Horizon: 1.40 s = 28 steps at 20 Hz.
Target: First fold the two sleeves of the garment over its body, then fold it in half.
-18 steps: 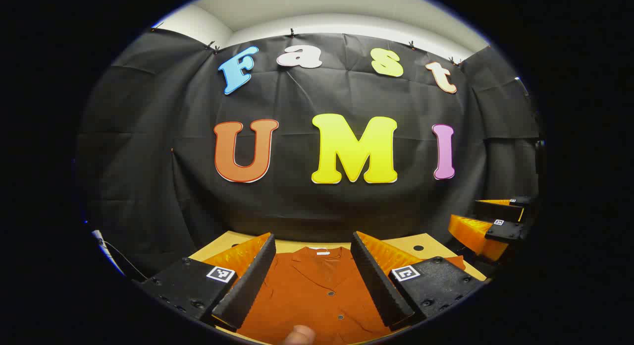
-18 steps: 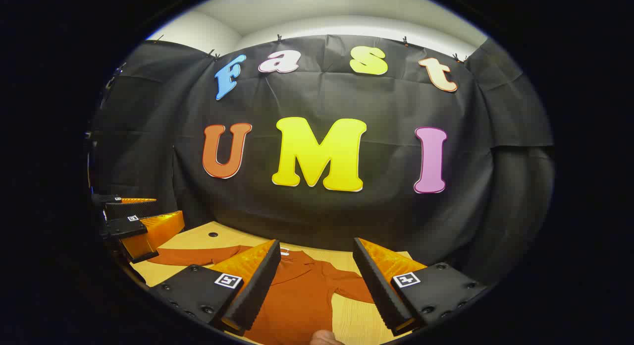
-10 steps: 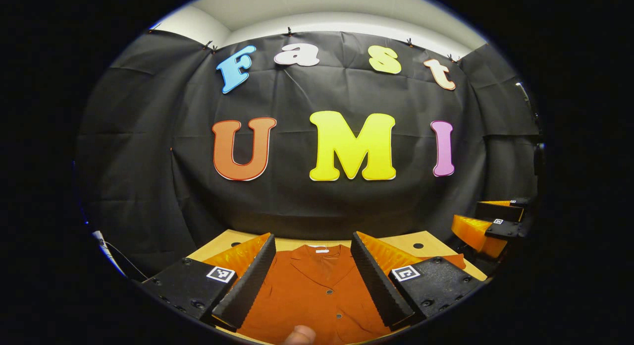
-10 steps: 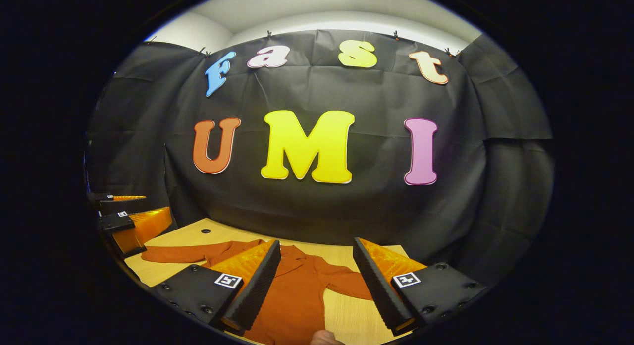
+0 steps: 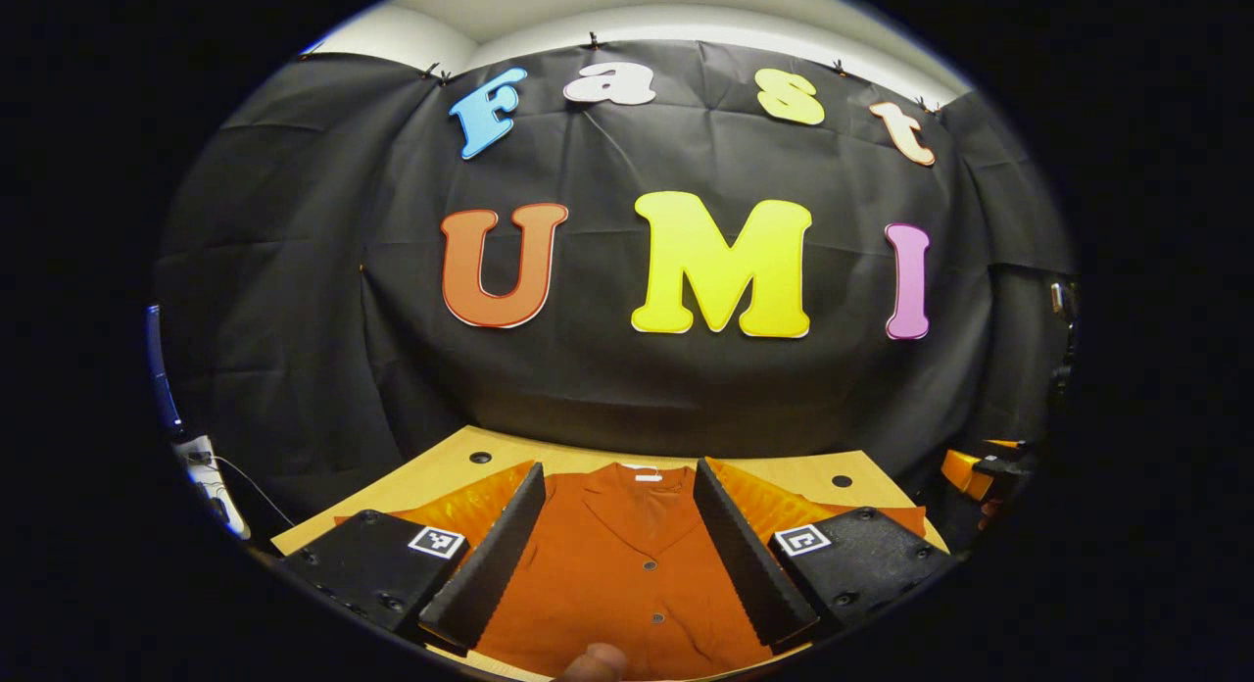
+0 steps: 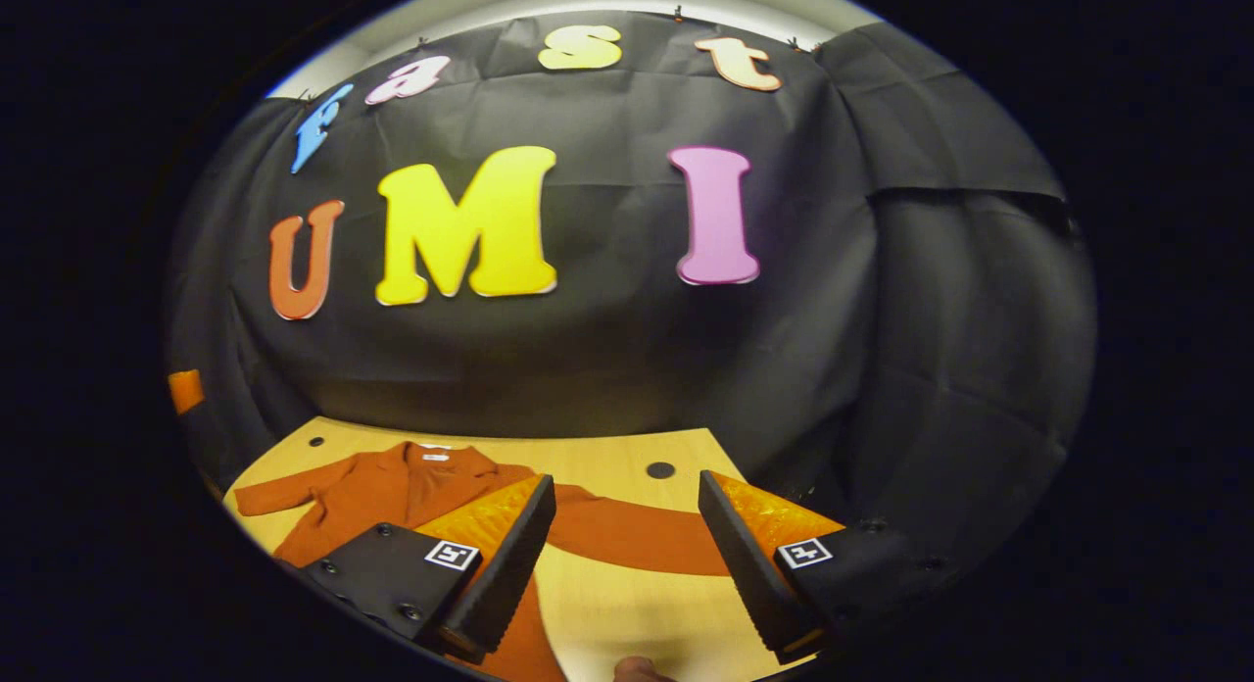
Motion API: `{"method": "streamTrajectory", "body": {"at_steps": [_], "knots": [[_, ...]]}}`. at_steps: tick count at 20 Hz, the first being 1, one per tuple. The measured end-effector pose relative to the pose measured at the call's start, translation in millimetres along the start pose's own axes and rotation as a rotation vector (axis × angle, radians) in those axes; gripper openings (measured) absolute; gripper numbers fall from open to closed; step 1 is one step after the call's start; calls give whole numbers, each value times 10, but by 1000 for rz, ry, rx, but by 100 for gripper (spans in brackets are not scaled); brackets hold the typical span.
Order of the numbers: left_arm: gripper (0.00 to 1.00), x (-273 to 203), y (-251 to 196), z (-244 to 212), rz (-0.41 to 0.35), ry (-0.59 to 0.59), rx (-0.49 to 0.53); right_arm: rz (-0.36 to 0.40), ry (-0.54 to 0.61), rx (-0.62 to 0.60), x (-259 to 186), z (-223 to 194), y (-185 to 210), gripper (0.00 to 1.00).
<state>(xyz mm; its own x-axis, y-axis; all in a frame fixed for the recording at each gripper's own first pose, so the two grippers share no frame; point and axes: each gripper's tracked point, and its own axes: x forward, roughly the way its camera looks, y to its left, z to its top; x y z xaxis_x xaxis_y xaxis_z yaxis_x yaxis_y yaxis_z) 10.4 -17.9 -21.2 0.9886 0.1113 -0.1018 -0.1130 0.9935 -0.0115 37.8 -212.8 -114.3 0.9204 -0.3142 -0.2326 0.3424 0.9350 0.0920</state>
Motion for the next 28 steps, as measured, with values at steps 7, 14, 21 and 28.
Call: {"method": "streamTrajectory", "body": {"at_steps": [7, 14, 21, 28], "knots": [[98, -164, -210, -151, 57, 61, 13, -175, 165, 79, 949, -592, -1214, 94], [99, -219, -343, -269, 48, 87, 97, -272, 377, 45, 1331, -1368, -1736, 95], [99, -229, -382, -359, 5, 102, 66, -290, 510, 35, 1527, -1834, -1697, 94], [99, -231, -247, -531, 18, 145, 80, -288, 643, 73, 1610, -2115, -1648, 94]]}}
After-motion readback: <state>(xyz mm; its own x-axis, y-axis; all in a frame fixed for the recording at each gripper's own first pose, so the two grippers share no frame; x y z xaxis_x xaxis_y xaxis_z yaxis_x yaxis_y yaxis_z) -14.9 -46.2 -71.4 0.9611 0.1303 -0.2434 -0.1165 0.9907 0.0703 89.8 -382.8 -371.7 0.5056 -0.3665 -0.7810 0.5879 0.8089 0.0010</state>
